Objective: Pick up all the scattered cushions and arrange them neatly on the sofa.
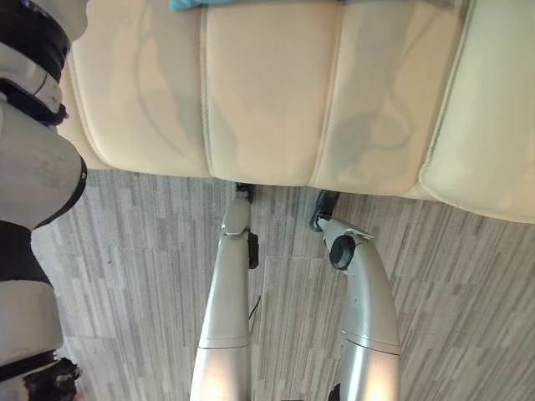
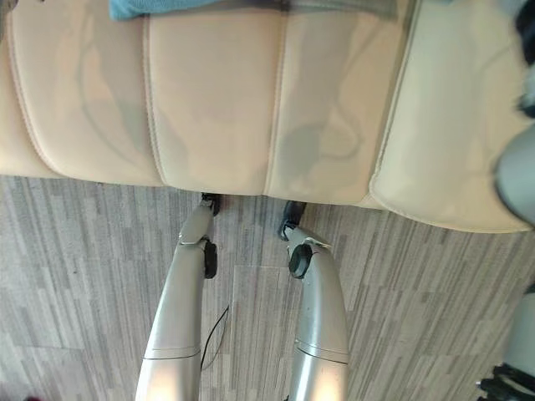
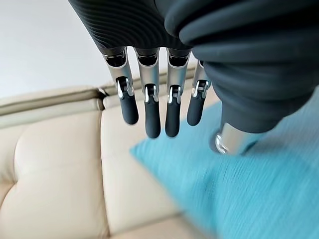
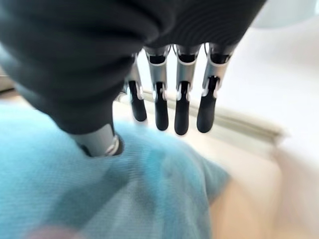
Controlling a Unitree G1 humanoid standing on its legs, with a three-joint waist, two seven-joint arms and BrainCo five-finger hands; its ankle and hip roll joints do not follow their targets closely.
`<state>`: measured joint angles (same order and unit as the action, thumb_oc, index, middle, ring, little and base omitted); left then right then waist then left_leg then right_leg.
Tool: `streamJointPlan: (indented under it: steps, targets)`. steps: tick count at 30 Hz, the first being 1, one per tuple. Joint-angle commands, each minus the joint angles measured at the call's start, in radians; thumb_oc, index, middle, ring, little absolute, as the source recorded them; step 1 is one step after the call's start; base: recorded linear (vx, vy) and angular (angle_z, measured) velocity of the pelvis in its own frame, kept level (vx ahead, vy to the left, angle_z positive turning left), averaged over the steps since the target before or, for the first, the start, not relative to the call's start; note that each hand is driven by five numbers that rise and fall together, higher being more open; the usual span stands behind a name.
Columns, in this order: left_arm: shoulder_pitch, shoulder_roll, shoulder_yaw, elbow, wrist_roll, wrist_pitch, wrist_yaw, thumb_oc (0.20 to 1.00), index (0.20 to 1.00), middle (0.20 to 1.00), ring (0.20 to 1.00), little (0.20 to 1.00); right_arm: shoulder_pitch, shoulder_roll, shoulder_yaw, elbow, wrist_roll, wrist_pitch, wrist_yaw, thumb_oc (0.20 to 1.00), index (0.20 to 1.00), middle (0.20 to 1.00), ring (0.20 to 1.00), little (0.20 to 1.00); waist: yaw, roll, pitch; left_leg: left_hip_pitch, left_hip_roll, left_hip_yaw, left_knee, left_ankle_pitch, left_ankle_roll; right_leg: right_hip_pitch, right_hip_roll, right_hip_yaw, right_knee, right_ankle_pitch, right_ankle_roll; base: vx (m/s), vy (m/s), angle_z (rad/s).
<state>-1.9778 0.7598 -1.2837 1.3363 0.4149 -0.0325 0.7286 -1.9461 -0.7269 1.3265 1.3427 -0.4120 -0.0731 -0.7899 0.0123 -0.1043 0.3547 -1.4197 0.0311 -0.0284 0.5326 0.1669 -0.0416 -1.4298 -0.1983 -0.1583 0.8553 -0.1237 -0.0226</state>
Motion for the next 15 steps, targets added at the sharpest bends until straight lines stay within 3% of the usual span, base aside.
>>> streamJointPlan:
  steps: [1, 3, 5, 7, 8, 9, 10, 11, 13, 15]
  targets:
    - [-0.065, -0.072, 0.013, 0.12, 0.018, 0.05, -0.054, 1.0, 1.0, 1.0, 1.0, 1.0, 0.023, 0.063, 0.018, 0.127, 0.027, 0.016, 0.072, 1.0, 1.0, 1.0, 1.0, 1.0, 0.027, 0.006, -0.106, 0.055, -0.001, -0.047, 0.169, -0.301, -0.054, 0.145, -0.03, 0.065, -0.125, -0.042, 0.15, 0.0, 0.0, 0.0]
    - [-0.048, -0.076, 0.052, 0.136, -0.008, 0.047, -0.087, 1.0, 1.0, 1.0, 1.0, 1.0, 0.053, 0.079, -0.001, 0.141, 0.029, 0.021, 0.104, 1.0, 1.0, 1.0, 1.0, 1.0, 0.028, 0.011, -0.103, 0.073, -0.001, -0.046, 0.149, -0.294, -0.056, 0.158, -0.028, 0.067, -0.139, -0.036, 0.15, 0.0, 0.0, 0.0]
    - [-0.02, -0.091, 0.134, 0.142, -0.095, 0.026, -0.124, 1.0, 1.0, 1.0, 1.0, 1.0, 0.074, 0.09, -0.029, 0.141, 0.049, 0.031, 0.134, 1.0, 1.0, 1.0, 1.0, 1.0, 0.031, 0.013, -0.093, 0.093, -0.005, -0.043, 0.134, -0.287, -0.056, 0.173, -0.026, 0.069, -0.151, -0.028, 0.148, -0.04, -0.003, 0.02]
    - [0.022, -0.095, 0.266, 0.131, -0.266, -0.015, -0.164, 1.0, 1.0, 1.0, 1.0, 1.0, 0.106, 0.08, -0.081, 0.13, 0.091, 0.043, 0.162, 1.0, 1.0, 1.0, 1.0, 1.0, 0.028, 0.015, -0.083, 0.111, -0.007, -0.041, 0.117, -0.279, -0.058, 0.188, -0.023, 0.071, -0.165, -0.023, 0.148, -0.03, -0.005, 0.04]
    - [0.023, -0.095, 0.267, 0.13, -0.267, -0.015, -0.164, 1.0, 1.0, 1.0, 1.0, 1.0, 0.107, 0.08, -0.081, 0.129, 0.091, 0.043, 0.162, 1.0, 1.0, 1.0, 1.0, 1.0, 0.029, 0.016, -0.083, 0.113, -0.007, -0.041, 0.117, -0.279, -0.059, 0.189, -0.023, 0.071, -0.166, -0.023, 0.148, -0.03, -0.003, 0.03]
    - [0.071, -0.084, 0.38, 0.114, -0.43, -0.057, -0.191, 1.0, 1.0, 1.0, 1.0, 1.0, 0.144, 0.053, -0.155, 0.111, 0.17, 0.049, 0.188, 1.0, 1.0, 1.0, 1.0, 1.0, 0.026, 0.021, -0.073, 0.136, -0.008, -0.036, 0.088, -0.27, -0.06, 0.211, -0.018, 0.071, -0.19, -0.015, 0.149, 0.0, 0.0, 0.0]
    - [0.072, -0.084, 0.381, 0.114, -0.431, -0.057, -0.191, 1.0, 1.0, 1.0, 1.0, 1.0, 0.145, 0.053, -0.155, 0.11, 0.17, 0.049, 0.188, 1.0, 1.0, 1.0, 1.0, 1.0, 0.026, 0.022, -0.072, 0.138, -0.008, -0.036, 0.087, -0.27, -0.06, 0.213, -0.018, 0.07, -0.191, -0.015, 0.149, 0.0, 0.0, 0.0]
    - [0.135, -0.063, 0.47, 0.103, -0.561, -0.086, -0.218, 1.0, 1.0, 1.0, 1.0, 1.0, 0.199, 0.019, -0.25, 0.076, 0.278, 0.053, 0.2, 1.0, 1.0, 1.0, 1.0, 1.0, 0.024, 0.032, -0.063, 0.168, -0.007, -0.032, 0.053, -0.258, -0.063, 0.239, -0.012, 0.075, -0.222, -0.004, 0.15, -0.02, 0.02, -0.05]
    - [0.167, -0.054, 0.5, 0.079, -0.598, -0.103, -0.236, 1.0, 1.0, 1.0, 1.0, 1.0, 0.24, 0.006, -0.288, 0.05, 0.317, 0.046, 0.203, 1.0, 1.0, 1.0, 1.0, 1.0, 0.021, 0.038, -0.06, 0.188, -0.007, -0.03, 0.035, -0.253, -0.064, 0.26, -0.008, 0.076, -0.242, 0.001, 0.15, -0.02, 0.022, -0.05]
    - [0.323, -0.025, 0.605, 0.048, -0.665, -0.126, -0.282, 1.0, 1.0, 1.0, 1.0, 1.0, 0.387, 0.017, -0.441, -0.019, 0.428, 0.031, 0.207, 1.0, 1.0, 1.0, 1.0, 1.0, 0.007, 0.057, -0.049, 0.259, -0.003, -0.021, -0.018, -0.235, -0.065, 0.327, 0.003, 0.083, -0.293, 0.016, 0.152, -0.04, 0.053, -0.06]
